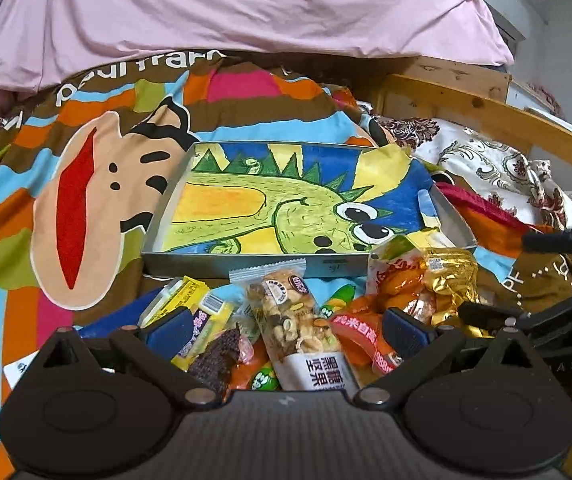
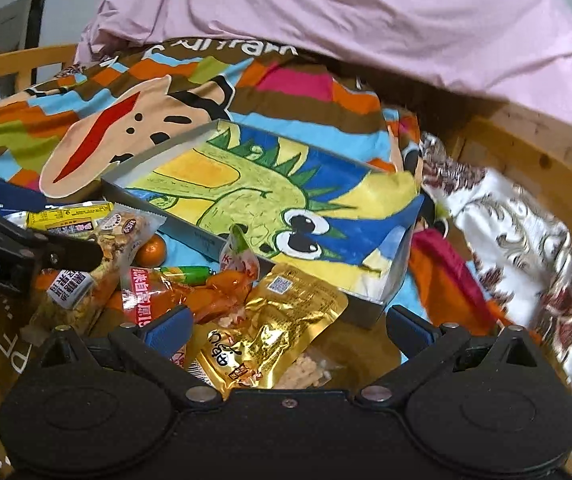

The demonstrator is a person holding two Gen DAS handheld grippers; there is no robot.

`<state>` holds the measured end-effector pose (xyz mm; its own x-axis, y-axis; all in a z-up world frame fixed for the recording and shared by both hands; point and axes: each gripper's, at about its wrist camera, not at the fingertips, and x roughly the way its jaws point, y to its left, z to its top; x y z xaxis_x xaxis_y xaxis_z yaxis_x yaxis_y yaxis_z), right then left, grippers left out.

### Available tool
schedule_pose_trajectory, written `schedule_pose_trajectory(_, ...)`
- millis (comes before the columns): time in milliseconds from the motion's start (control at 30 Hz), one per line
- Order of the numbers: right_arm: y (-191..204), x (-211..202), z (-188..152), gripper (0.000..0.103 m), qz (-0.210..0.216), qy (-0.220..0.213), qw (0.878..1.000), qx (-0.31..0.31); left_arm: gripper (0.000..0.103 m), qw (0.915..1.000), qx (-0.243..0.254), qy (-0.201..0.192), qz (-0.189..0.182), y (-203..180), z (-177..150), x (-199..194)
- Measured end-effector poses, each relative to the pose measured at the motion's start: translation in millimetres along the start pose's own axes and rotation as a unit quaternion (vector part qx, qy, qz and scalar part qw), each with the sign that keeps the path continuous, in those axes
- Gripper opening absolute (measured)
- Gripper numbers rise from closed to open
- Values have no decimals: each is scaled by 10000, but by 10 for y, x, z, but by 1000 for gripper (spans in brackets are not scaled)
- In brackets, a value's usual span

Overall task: Organize snacks
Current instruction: 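Move the left tool toward the nut bar while the right tool approaches the gold foil pouch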

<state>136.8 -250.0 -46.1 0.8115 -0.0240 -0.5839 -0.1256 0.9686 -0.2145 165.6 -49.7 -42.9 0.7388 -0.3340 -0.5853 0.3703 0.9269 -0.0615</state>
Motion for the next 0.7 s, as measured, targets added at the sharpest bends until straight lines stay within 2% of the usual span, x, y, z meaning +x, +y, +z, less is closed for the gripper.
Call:
schedule_pose_trajectory(133,40,86,-23,102,39,218,9997,72,103,9994,-160,293,44,34,19,126)
schedule_pose_trajectory(300,195,173,1,102,-105,475,9987,-135,103,9978,-563,331,79,123,6,206)
schedule_pose_trajectory(500,213,233,-12,102,50,566,9983,-117,103,9973,-515,519,16,79,-44,295)
schedule_pose_trajectory(667,220,196,-28,88,-49,476,9987,-145,102,9982,-313,502,6,25,-72,294)
schedule_pose_trajectory(700,217,196,-22,82,-2,480,9988,-121,102,9983,-261,517,35,8,-77,291)
